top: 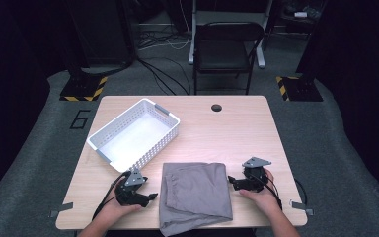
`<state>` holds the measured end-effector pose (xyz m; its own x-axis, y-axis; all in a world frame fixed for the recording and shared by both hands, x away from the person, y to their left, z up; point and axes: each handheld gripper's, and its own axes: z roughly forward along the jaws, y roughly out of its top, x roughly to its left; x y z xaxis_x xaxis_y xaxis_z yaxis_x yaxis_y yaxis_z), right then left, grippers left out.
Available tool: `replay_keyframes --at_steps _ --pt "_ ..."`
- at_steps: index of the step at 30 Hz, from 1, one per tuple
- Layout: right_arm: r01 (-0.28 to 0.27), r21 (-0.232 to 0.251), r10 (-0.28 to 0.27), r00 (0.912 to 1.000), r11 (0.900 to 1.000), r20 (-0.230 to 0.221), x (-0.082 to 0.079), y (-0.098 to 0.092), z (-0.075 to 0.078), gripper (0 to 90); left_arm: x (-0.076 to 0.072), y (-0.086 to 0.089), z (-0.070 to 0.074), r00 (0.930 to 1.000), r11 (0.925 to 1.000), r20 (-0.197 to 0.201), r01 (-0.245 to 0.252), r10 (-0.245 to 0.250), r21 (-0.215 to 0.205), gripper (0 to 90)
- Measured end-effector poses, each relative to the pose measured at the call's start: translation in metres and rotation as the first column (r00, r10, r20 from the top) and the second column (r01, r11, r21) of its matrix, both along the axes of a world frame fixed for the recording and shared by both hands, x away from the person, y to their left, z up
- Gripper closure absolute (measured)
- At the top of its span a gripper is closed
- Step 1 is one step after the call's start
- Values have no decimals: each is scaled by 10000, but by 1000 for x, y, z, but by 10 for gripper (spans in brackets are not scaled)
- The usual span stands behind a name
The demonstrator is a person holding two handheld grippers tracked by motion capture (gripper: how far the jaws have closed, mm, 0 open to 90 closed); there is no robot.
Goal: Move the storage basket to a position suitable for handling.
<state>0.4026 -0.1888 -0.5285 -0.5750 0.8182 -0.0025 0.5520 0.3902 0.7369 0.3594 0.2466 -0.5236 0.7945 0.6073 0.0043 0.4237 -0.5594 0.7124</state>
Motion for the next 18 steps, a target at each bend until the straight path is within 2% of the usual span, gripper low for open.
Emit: replay_keyframes --at_steps 3,4,7,9,15,18 --pt "-3 15 3 10000 10000 0 0 0 0 136 -1 -1 5 9999 10000 -117 40 -40 2 264" --pt "2 -9 -2 10000 10000 12 0 0 0 136 -2 -2 8 9998 9999 -198 -7 4 -119 270" --pt "-3 14 3 10000 10000 -4 0 0 0 135 -3 -3 13 9999 9998 -154 66 -69 -190 282" --pt "9 26 -9 10000 10000 -3 0 0 0 136 -8 -5 21 9994 9995 -318 143 -153 -289 287" --pt "11 24 -11 10000 10000 -7 0 0 0 136 -15 -6 32 9997 9993 -249 44 -53 -367 308" --pt "4 -6 -4 10000 10000 5 0 0 0 136 -17 -4 39 9998 9997 -211 -79 74 -222 331"
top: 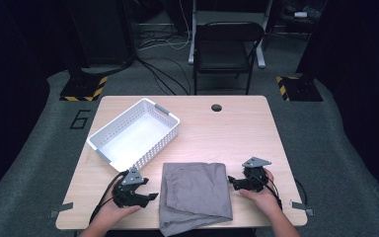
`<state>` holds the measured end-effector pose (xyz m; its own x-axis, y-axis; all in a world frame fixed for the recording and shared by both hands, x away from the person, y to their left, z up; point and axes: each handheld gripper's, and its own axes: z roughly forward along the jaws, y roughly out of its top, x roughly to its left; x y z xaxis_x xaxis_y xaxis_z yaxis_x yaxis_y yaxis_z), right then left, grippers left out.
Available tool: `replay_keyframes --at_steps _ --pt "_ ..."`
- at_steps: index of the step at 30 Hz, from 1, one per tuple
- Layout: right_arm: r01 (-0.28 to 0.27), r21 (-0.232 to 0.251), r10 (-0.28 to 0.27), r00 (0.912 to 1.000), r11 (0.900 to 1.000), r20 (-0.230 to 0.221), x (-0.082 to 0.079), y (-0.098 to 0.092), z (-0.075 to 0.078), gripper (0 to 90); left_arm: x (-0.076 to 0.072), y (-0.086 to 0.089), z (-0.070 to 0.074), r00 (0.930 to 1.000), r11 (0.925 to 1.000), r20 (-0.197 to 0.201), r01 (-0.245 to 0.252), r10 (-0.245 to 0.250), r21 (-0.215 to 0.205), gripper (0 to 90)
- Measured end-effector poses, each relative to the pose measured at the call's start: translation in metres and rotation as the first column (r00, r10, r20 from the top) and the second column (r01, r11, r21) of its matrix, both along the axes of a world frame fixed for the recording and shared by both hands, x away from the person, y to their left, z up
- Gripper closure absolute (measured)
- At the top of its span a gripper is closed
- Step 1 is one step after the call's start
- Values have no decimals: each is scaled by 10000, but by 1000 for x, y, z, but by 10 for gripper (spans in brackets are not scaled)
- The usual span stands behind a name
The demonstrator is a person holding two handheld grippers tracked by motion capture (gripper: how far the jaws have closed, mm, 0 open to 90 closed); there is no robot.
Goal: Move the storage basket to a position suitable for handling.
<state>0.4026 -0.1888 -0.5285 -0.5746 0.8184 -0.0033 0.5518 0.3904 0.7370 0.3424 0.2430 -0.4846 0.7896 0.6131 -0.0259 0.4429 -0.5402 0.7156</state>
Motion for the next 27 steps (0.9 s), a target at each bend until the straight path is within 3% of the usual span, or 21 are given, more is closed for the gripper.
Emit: replay_keyframes --at_steps 11,12,16,22,27 --pt "7 5 -7 10000 10000 2 0 0 0 136 -2 12 22 9973 9959 33 -727 730 -537 369" --pt "-6 -13 6 10000 10000 9 0 0 0 136 -1 15 27 9950 9931 84 -987 994 -636 369" --pt "18 -9 -18 10000 10000 9 0 0 0 136 2 23 37 9914 9884 94 -1296 1307 -792 369" --pt "52 27 -52 10000 10000 -11 0 1 0 136 9 30 49 9869 9840 -6 -1611 1616 -754 369" --pt "62 8 -62 10000 10000 17 0 0 0 136 18 38 61 9774 9737 4 -2104 2113 -874 369"
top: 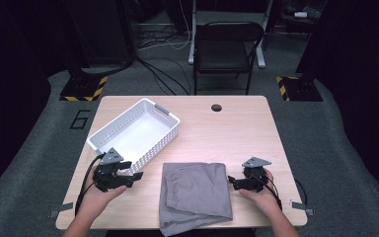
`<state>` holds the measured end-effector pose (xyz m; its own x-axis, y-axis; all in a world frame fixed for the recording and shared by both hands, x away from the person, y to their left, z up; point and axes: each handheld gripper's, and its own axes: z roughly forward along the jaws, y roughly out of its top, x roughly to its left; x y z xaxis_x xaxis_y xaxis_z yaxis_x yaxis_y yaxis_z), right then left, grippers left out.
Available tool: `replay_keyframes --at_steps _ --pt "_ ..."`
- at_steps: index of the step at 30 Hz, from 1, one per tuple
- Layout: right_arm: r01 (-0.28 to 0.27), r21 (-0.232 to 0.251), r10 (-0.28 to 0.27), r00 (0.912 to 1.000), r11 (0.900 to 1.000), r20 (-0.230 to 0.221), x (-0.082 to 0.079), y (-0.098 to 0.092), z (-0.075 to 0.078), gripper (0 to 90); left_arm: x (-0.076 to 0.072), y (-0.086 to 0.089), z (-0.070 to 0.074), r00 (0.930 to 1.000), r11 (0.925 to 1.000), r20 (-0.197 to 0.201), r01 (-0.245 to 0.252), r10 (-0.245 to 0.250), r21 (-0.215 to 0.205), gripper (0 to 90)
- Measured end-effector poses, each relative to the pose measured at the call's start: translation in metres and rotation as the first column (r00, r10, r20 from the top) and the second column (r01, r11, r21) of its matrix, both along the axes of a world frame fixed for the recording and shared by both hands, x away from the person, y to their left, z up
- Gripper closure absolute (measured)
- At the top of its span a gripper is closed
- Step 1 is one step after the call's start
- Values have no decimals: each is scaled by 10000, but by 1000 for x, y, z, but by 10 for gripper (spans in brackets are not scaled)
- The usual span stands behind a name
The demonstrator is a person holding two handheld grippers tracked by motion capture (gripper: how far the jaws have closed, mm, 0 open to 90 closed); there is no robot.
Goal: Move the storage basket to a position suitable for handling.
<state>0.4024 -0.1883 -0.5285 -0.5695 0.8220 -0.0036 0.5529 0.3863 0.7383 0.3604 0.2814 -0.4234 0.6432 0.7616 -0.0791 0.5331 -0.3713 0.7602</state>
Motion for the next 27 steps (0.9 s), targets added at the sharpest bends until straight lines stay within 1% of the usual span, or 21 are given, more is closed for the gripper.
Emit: replay_keyframes --at_steps 2,5,8,9,11,13,14,15,16,17,18,19,20,24,25,26,27 --pt "2 -3 -2 10000 10000 1 0 0 0 135 3 1 2 9999 9999 13 -121 121 45 370" --pt "0 -2 0 10000 10000 -1 0 0 0 136 9 2 4 9997 9993 -32 -237 238 280 369" --pt "1 -1 -1 10000 10000 -1 0 0 0 136 14 2 4 9983 9981 -15 -580 580 196 370" --pt "-6 16 6 10000 10000 -8 0 0 0 135 16 4 5 9978 9977 -135 -649 652 217 369" --pt "-4 -12 4 10000 10000 5 0 0 0 136 18 5 5 9972 9970 -138 -735 738 226 369" --pt "2 -1 -2 10000 10000 1 0 0 0 136 21 10 5 9936 9938 -213 -1103 1107 161 369" --pt "-8 -15 8 10000 10000 7 0 0 0 136 22 13 5 9923 9921 -162 -1227 1232 250 369" --pt "-6 -14 6 10000 10000 6 0 0 0 136 22 16 5 9908 9907 -144 -1340 1343 230 368" --pt "-3 17 3 10000 10000 -13 0 0 0 136 22 16 5 9908 9907 -144 -1340 1343 230 364" --pt "-3 17 3 10000 10000 -13 0 0 0 136 22 18 4 9881 9881 -79 -1532 1533 160 364" --pt "5 0 -5 10000 10000 0 0 0 0 136 21 26 4 9842 9842 -128 -1761 1764 168 359" --pt "3 -1 -3 10000 10000 -1 0 0 0 136 21 31 2 9779 9778 -66 -2089 2091 160 353" --pt "3 -1 -3 10000 10000 -1 0 0 0 136 21 31 2 9779 9778 -66 -2089 2091 160 343" --pt "1 -2 -1 10000 10000 1 0 0 0 136 20 43 -1 9660 9663 -252 -2569 2573 177 313" --pt "0 -3 0 10000 10000 0 0 0 0 136 20 46 -3 9607 9610 -271 -2757 2762 214 304" --pt "-3 16 3 10000 10000 -10 0 0 0 136 20 48 -4 9581 9585 -306 -2840 2847 246 298" --pt "5 -1 -5 10000 10000 -1 0 0 0 135 20 50 -6 9527 9531 -289 -3019 3025 211 293"
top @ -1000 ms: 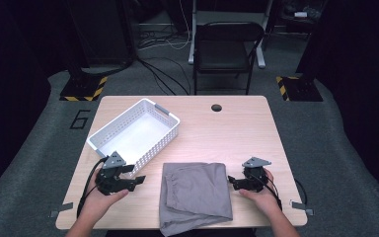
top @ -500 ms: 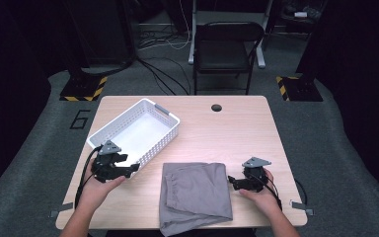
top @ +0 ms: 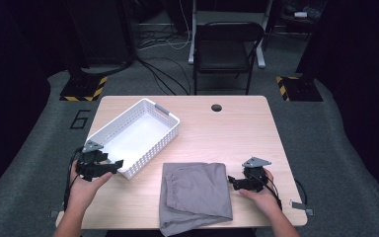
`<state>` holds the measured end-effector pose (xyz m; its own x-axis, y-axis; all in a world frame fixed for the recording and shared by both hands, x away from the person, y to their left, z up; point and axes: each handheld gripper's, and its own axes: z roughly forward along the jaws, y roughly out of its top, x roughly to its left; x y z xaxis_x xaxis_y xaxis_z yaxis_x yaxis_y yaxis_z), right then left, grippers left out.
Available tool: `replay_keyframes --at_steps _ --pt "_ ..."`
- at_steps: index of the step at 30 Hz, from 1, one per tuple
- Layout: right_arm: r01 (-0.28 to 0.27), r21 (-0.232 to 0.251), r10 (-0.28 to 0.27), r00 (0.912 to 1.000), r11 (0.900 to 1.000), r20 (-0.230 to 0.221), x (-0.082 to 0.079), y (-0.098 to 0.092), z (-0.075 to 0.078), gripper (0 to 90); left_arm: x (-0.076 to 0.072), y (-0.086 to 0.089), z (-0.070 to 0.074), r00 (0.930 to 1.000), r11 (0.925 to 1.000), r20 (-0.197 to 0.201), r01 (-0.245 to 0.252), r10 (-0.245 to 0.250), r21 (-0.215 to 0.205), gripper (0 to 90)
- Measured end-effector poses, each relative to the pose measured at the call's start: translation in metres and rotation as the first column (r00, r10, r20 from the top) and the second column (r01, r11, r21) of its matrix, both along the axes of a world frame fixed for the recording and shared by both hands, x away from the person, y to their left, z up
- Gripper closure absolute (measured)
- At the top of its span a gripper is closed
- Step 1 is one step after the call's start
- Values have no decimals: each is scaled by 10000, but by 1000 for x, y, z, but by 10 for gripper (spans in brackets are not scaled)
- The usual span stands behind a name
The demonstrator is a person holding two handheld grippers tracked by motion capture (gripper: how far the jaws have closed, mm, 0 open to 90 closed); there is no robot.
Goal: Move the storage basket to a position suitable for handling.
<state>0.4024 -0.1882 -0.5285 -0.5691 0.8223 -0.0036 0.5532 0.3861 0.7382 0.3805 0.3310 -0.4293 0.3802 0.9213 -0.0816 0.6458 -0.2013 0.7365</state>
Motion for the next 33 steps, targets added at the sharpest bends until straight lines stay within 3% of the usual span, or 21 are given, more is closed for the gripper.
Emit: replay_keyframes --at_steps 1,6,10,22,25,33 --pt "6 29 -6 10000 10000 -15 0 0 0 136 0 2 -1 9999 10000 -151 -63 64 35 282" --pt "3 -1 -3 10000 10000 -1 0 0 0 136 3 9 -8 9975 9975 -37 -702 702 -94 218" --pt "4 30 -4 10000 10000 -14 0 0 0 136 4 12 -13 9960 9959 -151 -888 885 -158 201" --pt "2 29 -2 10000 10000 -12 0 0 0 135 9 12 -21 9927 9941 -574 -1068 1056 -181 169" --pt "3 28 -3 10000 10000 -16 0 0 0 135 10 10 -22 9931 9948 -590 -1013 1015 53 169" --pt "3 30 -3 10000 10000 -13 0 0 0 136 10 7 -23 9864 9887 -678 -1500 1495 -30 167"
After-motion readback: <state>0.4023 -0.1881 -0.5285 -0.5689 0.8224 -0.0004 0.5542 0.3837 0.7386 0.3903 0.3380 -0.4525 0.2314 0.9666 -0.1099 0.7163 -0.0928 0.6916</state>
